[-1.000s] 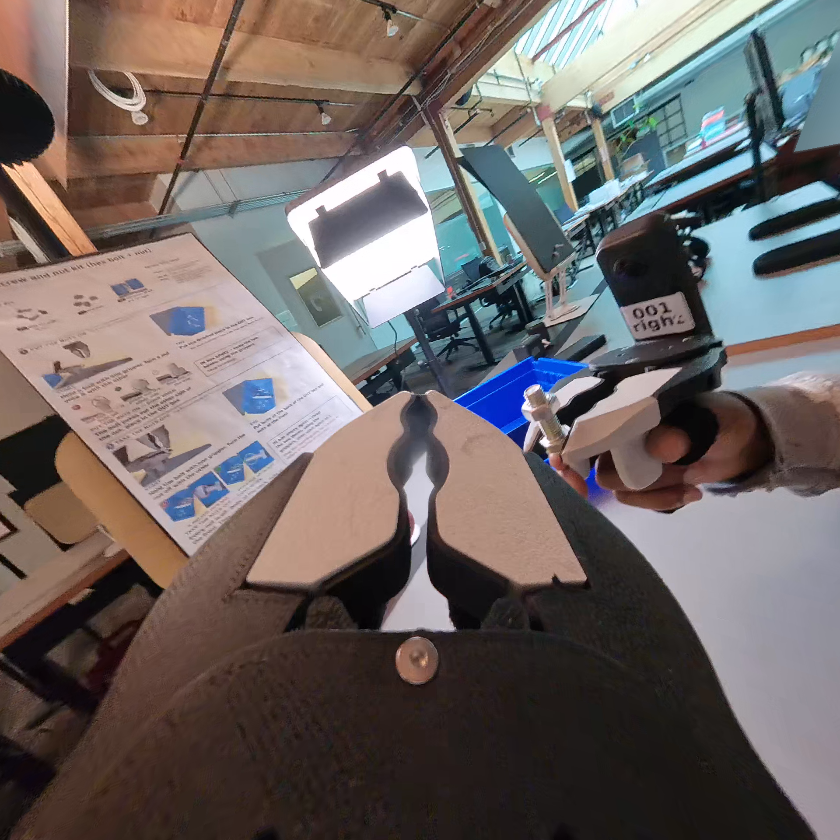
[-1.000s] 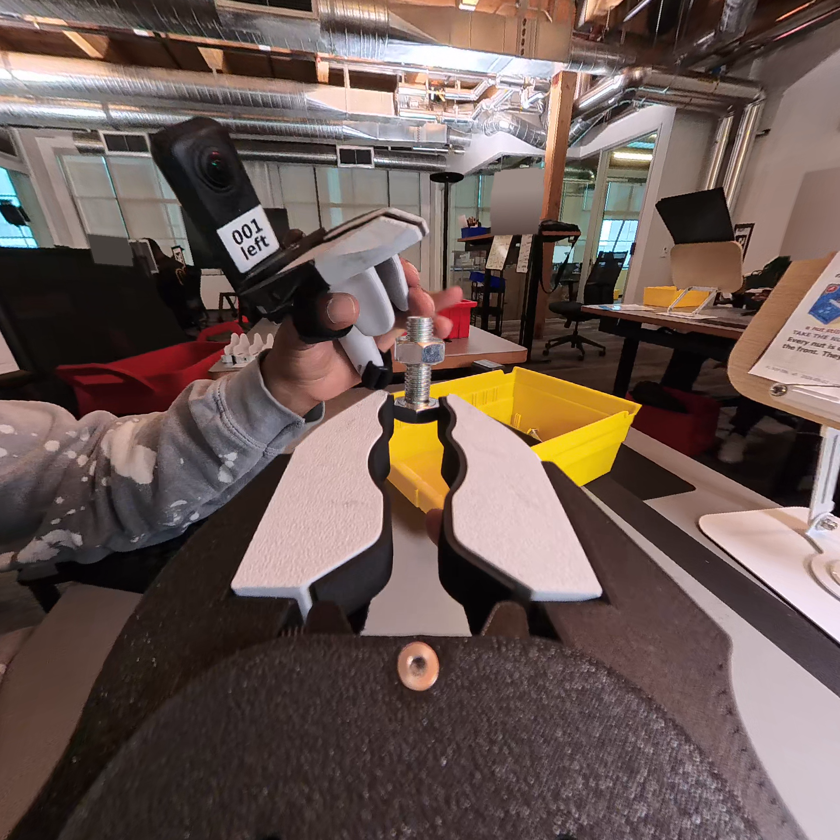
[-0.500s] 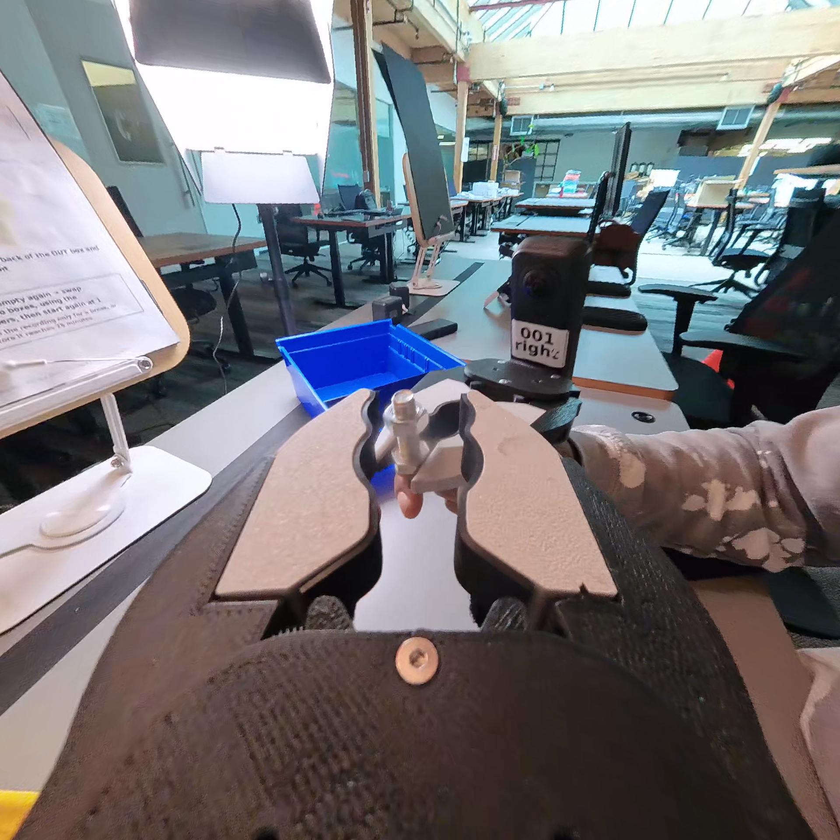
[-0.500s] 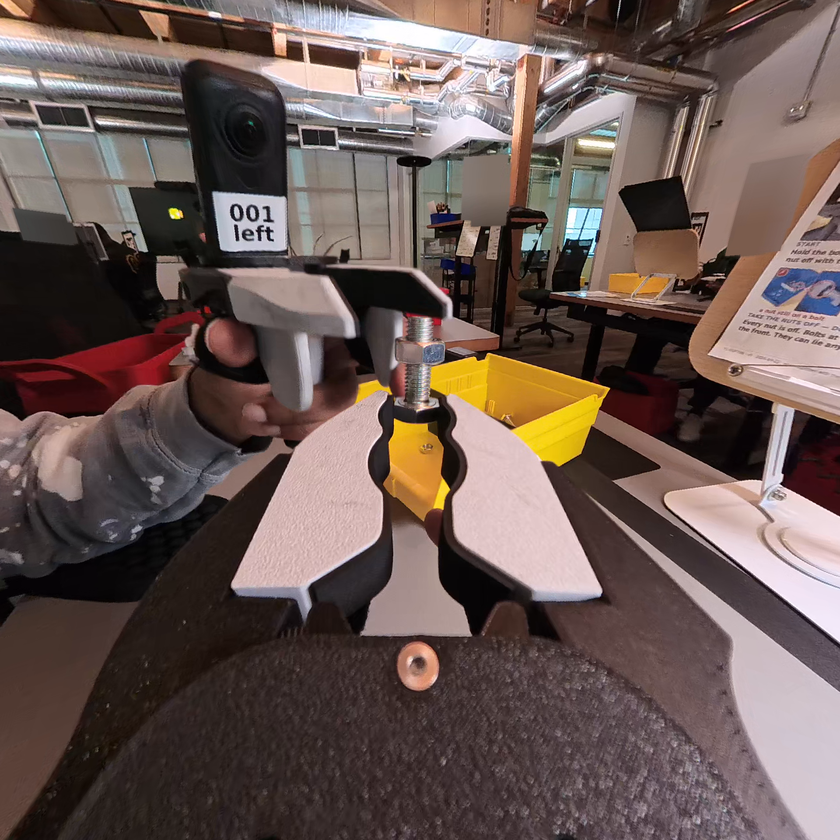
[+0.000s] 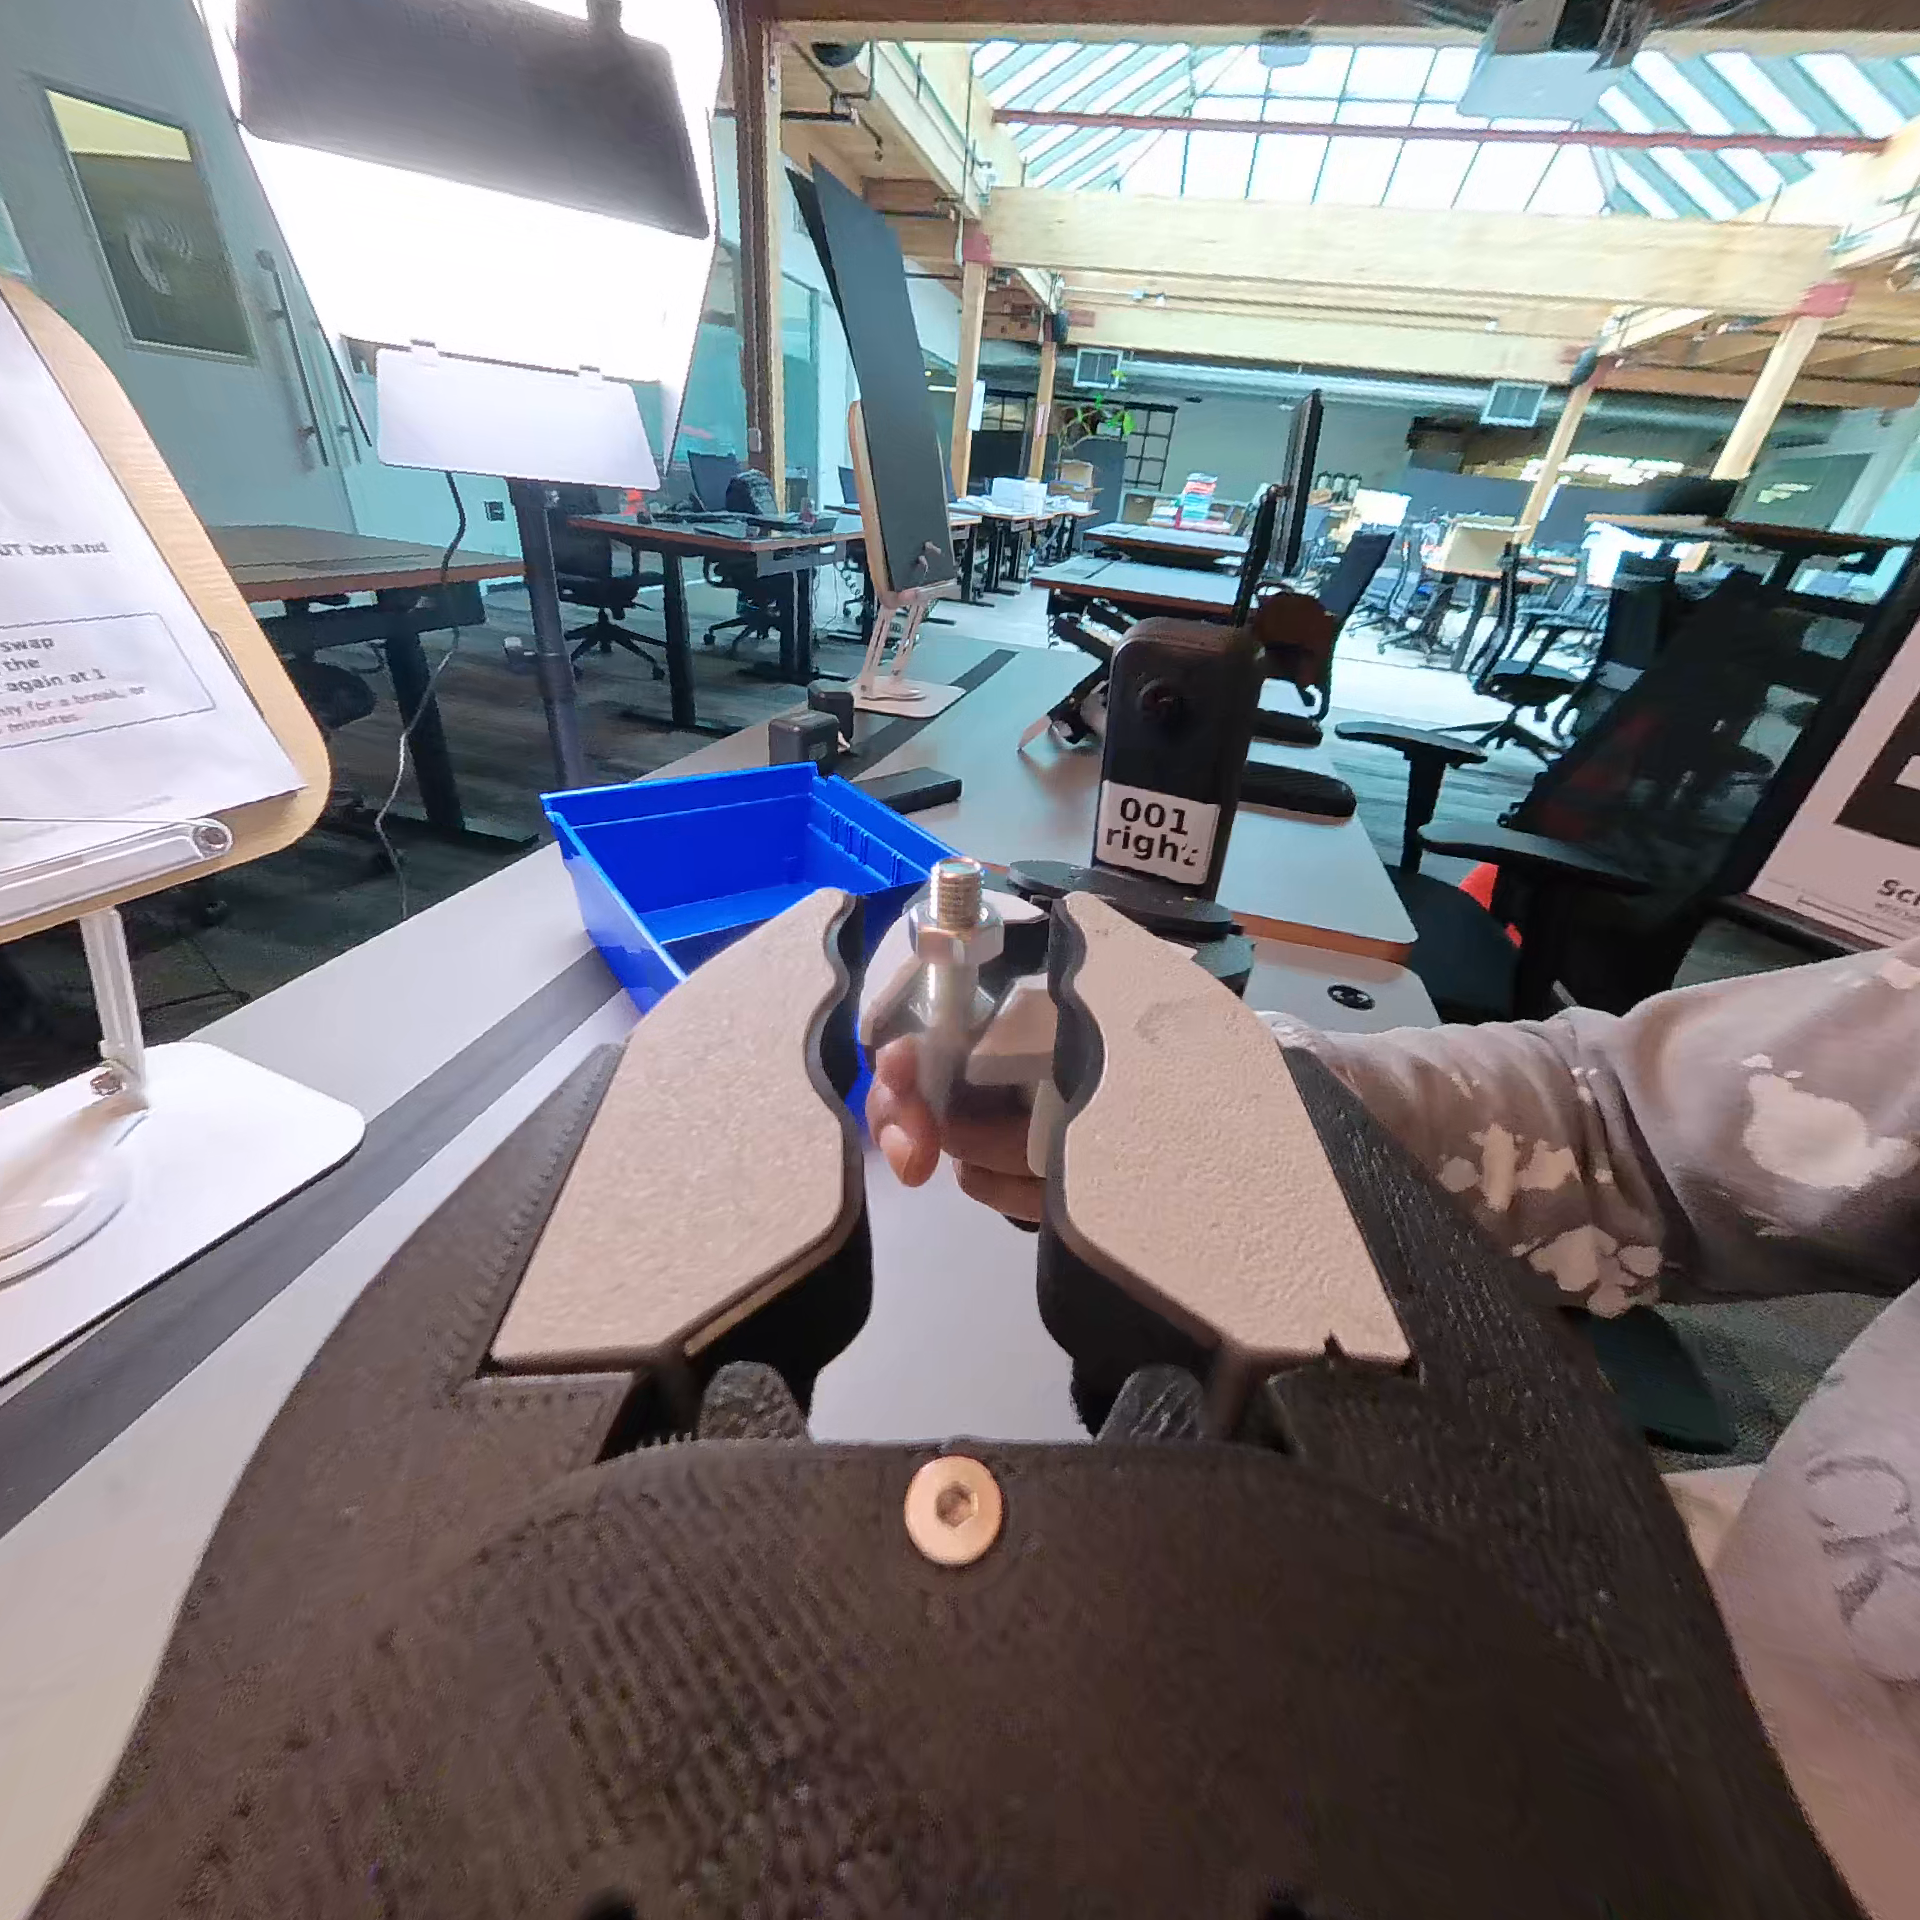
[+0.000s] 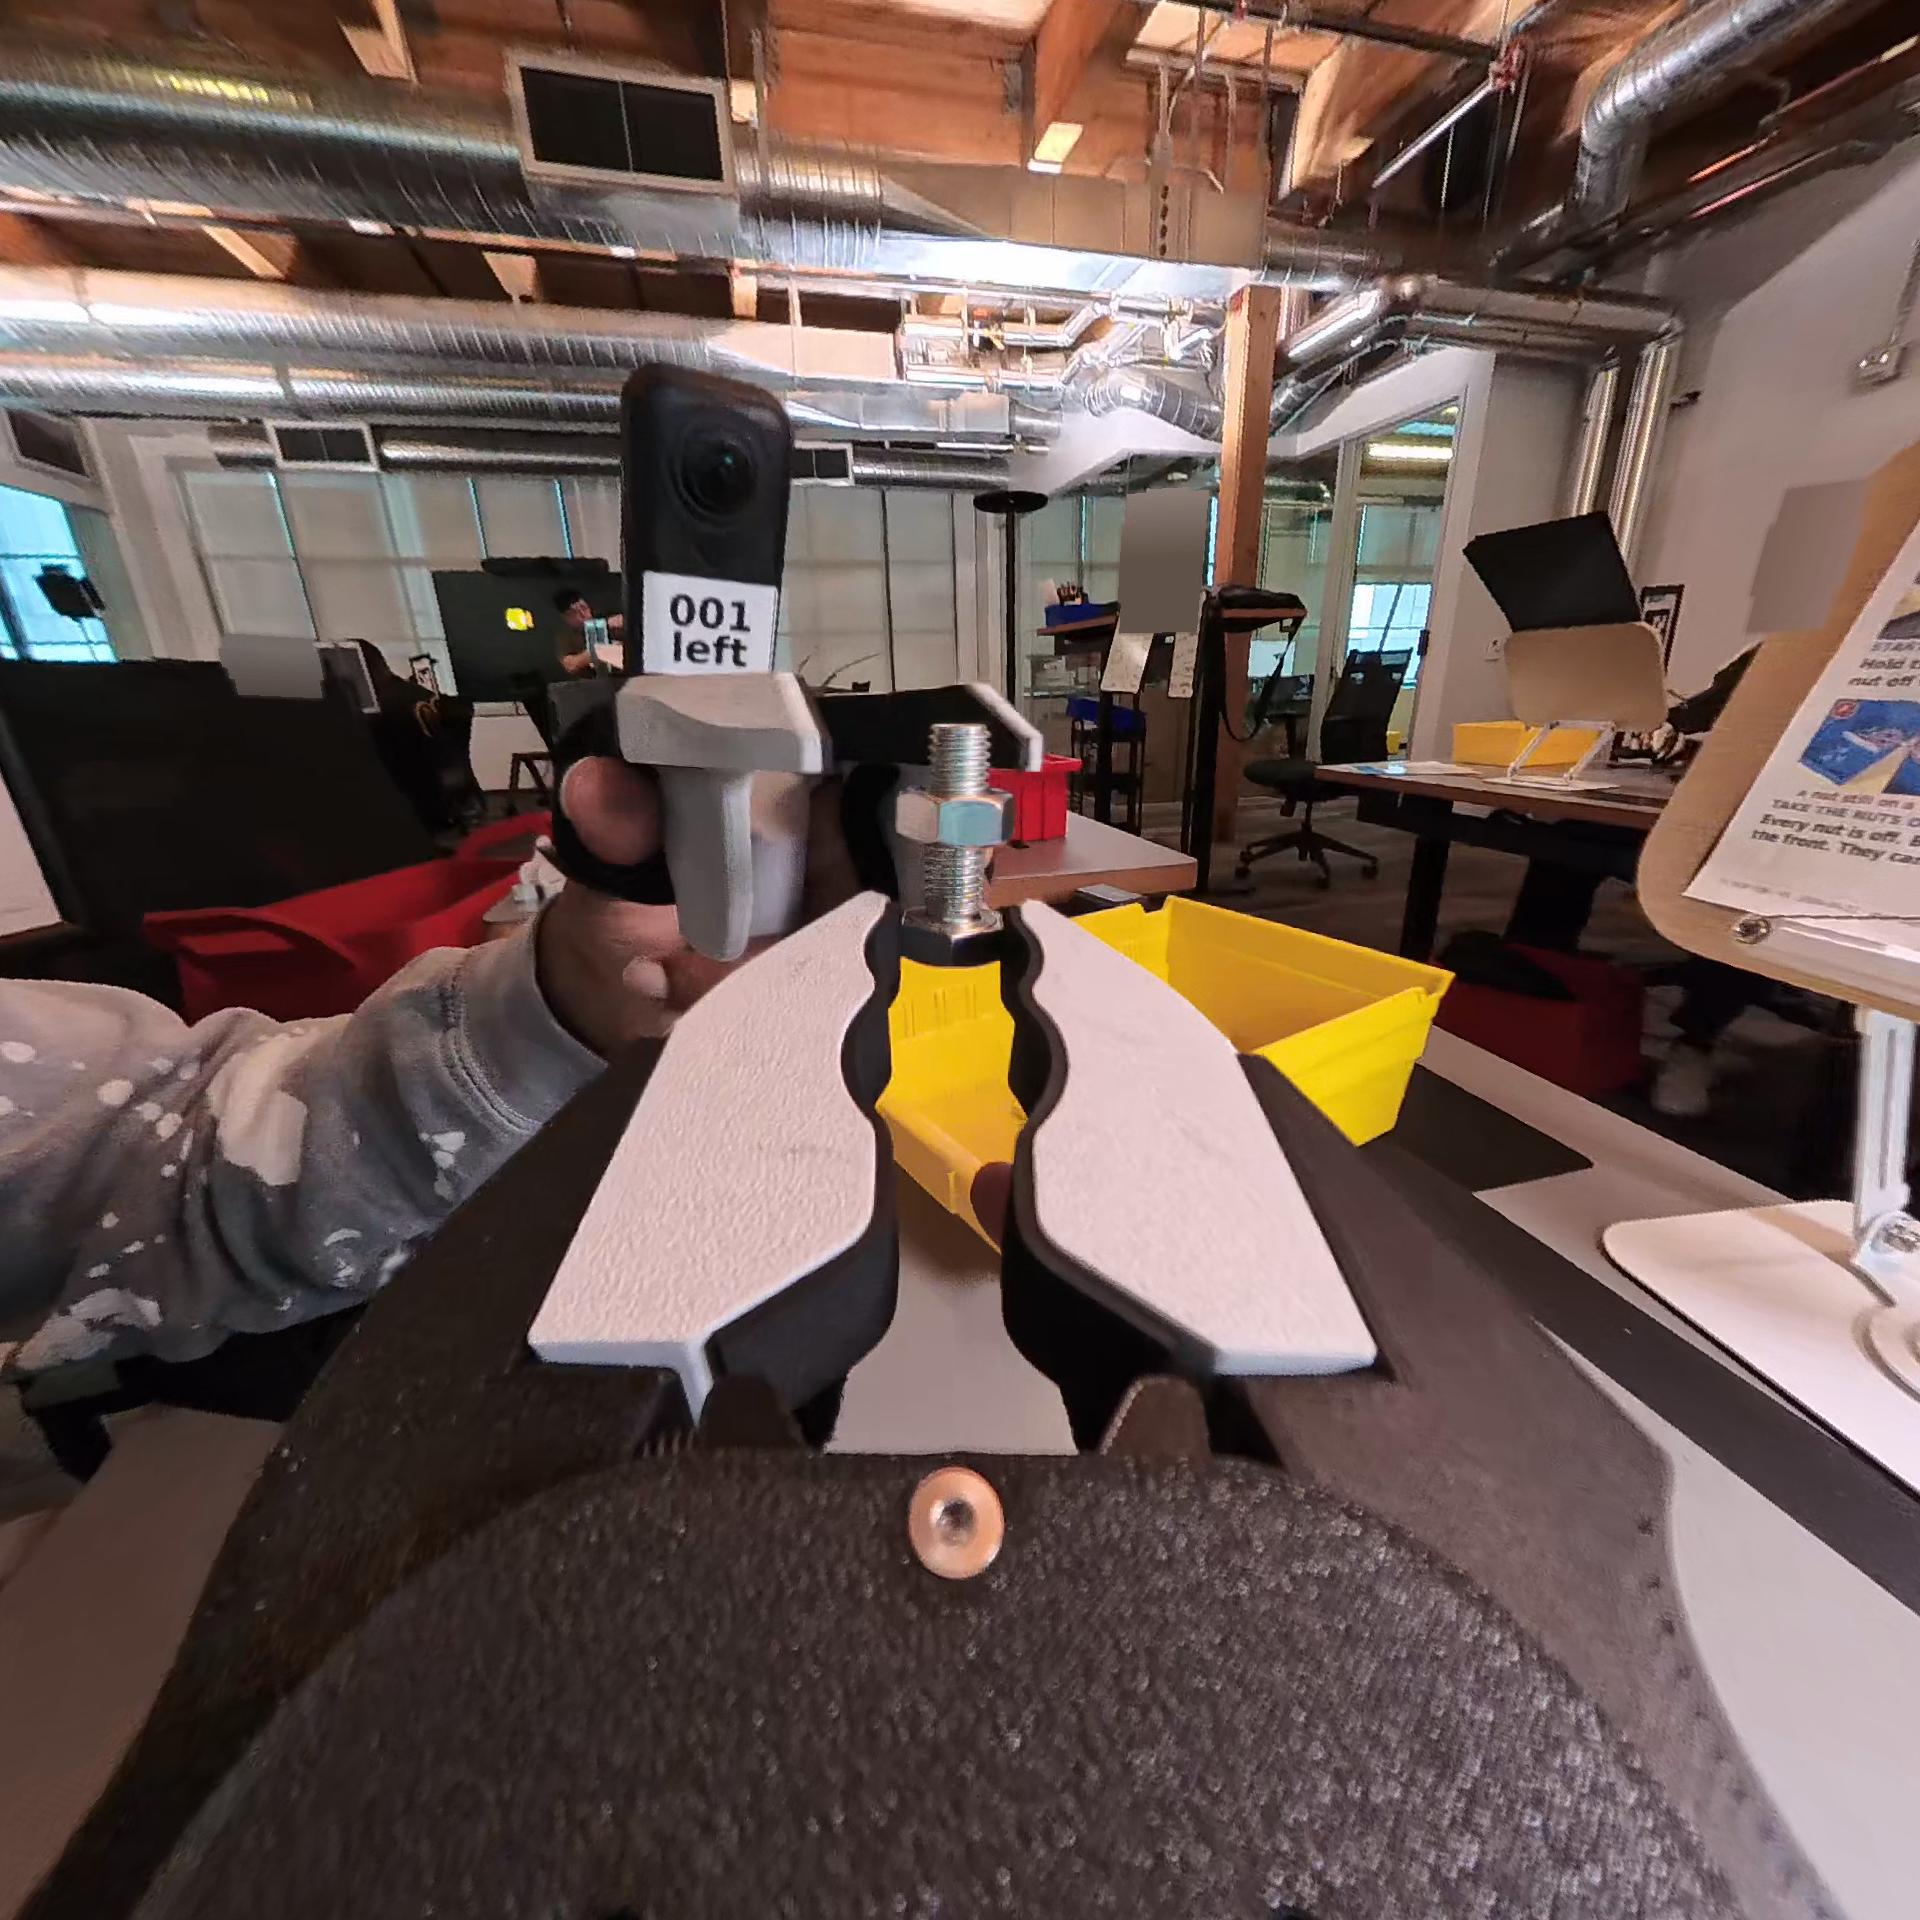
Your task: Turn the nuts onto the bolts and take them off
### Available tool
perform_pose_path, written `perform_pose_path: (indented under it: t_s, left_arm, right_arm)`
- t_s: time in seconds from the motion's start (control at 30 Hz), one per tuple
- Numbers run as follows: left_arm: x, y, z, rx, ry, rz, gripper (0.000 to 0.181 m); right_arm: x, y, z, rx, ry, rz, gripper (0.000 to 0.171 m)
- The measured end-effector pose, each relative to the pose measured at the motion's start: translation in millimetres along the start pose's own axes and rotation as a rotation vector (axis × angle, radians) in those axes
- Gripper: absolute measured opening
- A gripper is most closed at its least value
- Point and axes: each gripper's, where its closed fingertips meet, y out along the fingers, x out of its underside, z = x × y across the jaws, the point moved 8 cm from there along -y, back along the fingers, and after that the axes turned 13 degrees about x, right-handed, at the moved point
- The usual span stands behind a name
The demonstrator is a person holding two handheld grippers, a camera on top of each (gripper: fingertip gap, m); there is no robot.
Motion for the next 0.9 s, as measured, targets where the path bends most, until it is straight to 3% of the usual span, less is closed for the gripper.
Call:
perform_pose_path:
  t_s: [0.13, 0.17, 0.2, 0.47, 0.6, 0.63, 0.67, 0.9]
  left_arm:
    - [1.8, -3.1, -4.9, -0.010, -0.013, -0.010, 0.033]
    - [0.7, -7.5, -8.7, -0.045, -0.024, -0.002, 0.018]
    - [0.7, -13.0, -13.7, -0.099, 0.000, 0.002, 0.015]
    - [1.3, -3.3, -3.2, 0.026, -0.022, -0.002, 0.035]
    - [2.9, -2.6, -5.4, -0.001, -0.013, -0.017, 0.036]
    - [1.3, -8.0, -10.1, -0.045, -0.036, -0.006, 0.021]
    - [0.6, -14.7, -16.2, -0.104, -0.023, 0.002, 0.019]
    - [-3.7, -13.1, -7.5, -0.013, -0.021, 0.018, 0.035]
  right_arm:
    - [-1.0, 0.3, -4.7, -0.022, -0.008, 0.013, 0.019]
    - [-2.6, -1.6, -3.8, -0.040, 0.006, 0.035, 0.019]
    - [-5.2, -4.1, -3.9, -0.069, 0.024, 0.063, 0.018]
    - [-2.6, -1.3, -0.3, -0.006, 0.005, 0.018, 0.019]
    - [-4.3, -1.0, -5.3, -0.030, -0.003, 0.030, 0.018]
    - [-6.1, -2.7, -5.0, -0.044, 0.004, 0.051, 0.018]
    - [-9.0, -5.2, -5.7, -0.080, 0.020, 0.080, 0.018]
    - [-7.6, -3.4, -1.7, -0.028, 0.006, 0.046, 0.018]
